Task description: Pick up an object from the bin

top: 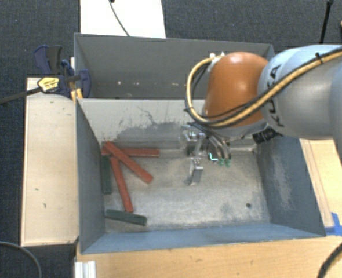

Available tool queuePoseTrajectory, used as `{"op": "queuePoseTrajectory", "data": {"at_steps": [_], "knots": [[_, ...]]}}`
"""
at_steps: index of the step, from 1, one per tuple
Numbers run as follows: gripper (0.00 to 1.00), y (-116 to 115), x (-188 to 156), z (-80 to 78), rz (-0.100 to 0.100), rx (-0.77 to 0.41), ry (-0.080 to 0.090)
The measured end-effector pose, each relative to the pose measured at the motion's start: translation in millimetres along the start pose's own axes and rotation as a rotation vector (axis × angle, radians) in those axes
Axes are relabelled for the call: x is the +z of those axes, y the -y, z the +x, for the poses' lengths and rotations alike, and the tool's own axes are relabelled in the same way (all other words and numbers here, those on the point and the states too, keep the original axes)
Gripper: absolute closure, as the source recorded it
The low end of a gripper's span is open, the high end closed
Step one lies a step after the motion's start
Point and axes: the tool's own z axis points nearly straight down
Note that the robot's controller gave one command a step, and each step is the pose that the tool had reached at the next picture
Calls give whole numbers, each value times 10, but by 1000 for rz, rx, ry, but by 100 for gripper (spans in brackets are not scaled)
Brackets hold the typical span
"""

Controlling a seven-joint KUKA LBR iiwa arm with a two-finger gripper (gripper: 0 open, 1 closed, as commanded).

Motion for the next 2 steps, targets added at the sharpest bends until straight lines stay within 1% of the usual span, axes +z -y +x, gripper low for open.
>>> {"op": "queuePoseTrajectory", "data": {"at_steps": [1, 2], "knots": [[0, -1037, 258, -149, -5, -48, 9], [0, -1188, 843, -92, 0, -67, 2]]}}
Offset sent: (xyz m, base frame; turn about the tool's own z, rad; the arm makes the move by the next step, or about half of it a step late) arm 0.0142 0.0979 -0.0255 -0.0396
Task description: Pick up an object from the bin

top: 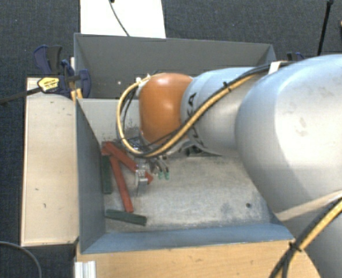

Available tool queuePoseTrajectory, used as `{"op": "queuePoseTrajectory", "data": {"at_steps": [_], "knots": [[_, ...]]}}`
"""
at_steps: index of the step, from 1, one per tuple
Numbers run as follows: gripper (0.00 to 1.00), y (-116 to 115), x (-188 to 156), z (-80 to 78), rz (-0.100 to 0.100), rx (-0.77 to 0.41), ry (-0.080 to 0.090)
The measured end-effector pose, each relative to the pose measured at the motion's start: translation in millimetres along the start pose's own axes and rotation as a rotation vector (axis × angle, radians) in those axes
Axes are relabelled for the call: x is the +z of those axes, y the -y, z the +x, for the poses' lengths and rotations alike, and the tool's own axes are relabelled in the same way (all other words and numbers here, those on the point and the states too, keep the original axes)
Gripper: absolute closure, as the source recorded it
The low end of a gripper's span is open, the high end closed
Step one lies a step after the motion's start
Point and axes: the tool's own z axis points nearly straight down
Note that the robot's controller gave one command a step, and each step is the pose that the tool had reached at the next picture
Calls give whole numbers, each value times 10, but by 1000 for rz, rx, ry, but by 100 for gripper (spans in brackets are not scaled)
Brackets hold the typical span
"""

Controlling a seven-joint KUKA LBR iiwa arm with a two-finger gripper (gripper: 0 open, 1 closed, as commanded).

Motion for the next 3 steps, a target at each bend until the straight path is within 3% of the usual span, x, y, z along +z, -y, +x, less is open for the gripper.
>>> {"op": "queuePoseTrajectory", "data": {"at_steps": [1, 2, 3], "knots": [[100, 13, -32, -13, 0, 5, 4], [100, -305, -2012, 85, -4, -19, 16], [0, -294, -1956, 98, 0, -19, 6]]}}
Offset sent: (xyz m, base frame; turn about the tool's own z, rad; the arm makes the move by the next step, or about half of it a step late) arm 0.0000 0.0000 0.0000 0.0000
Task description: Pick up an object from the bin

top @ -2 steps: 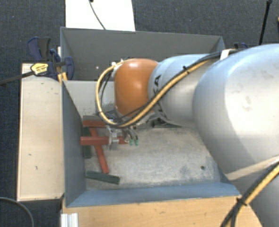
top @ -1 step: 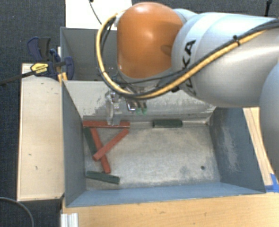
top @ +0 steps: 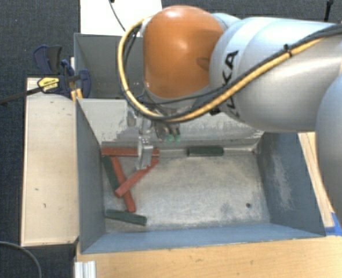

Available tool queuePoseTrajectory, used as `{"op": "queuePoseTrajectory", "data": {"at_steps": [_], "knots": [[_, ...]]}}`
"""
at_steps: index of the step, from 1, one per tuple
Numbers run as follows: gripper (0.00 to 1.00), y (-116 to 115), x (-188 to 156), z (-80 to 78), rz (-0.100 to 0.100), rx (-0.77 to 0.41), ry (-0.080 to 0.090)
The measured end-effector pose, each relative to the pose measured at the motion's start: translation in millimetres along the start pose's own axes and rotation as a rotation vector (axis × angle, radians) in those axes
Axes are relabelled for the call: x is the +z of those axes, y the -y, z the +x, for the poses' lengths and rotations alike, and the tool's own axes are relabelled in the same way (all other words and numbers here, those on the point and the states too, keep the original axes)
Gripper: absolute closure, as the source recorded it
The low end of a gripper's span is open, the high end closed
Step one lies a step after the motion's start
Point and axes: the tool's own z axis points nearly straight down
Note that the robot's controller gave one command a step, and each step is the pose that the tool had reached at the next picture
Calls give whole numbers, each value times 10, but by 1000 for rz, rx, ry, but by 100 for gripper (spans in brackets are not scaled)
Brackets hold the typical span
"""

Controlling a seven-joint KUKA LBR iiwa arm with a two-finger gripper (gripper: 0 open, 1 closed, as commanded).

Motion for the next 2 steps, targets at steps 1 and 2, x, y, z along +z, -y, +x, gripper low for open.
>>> {"op": "queuePoseTrajectory", "data": {"at_steps": [1, 2], "knots": [[0, 132, 1659, 288, 3, 145, -10], [0, 393, 1939, 46, 1, 128, 0]]}}
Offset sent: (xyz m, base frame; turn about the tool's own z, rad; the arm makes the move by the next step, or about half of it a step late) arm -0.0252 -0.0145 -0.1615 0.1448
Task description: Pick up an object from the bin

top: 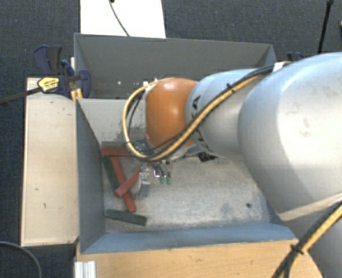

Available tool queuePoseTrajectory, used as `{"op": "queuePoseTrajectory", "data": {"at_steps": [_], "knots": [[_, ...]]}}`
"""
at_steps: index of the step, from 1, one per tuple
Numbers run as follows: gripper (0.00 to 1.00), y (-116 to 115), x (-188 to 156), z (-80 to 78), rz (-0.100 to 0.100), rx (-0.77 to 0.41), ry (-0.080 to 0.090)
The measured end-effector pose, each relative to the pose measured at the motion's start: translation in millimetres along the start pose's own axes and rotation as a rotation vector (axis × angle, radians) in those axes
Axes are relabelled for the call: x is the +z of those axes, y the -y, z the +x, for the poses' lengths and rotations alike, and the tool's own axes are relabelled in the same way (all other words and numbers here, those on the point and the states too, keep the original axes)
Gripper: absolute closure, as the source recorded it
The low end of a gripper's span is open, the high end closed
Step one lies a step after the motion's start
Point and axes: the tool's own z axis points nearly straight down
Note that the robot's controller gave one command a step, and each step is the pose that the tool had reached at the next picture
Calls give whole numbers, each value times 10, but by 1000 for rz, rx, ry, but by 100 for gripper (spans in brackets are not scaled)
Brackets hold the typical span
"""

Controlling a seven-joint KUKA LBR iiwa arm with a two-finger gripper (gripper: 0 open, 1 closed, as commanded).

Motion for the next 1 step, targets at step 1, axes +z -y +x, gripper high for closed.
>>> {"op": "queuePoseTrajectory", "data": {"at_steps": [1], "knots": [[100, -18, -17, 8, -1, 0, 1]]}}
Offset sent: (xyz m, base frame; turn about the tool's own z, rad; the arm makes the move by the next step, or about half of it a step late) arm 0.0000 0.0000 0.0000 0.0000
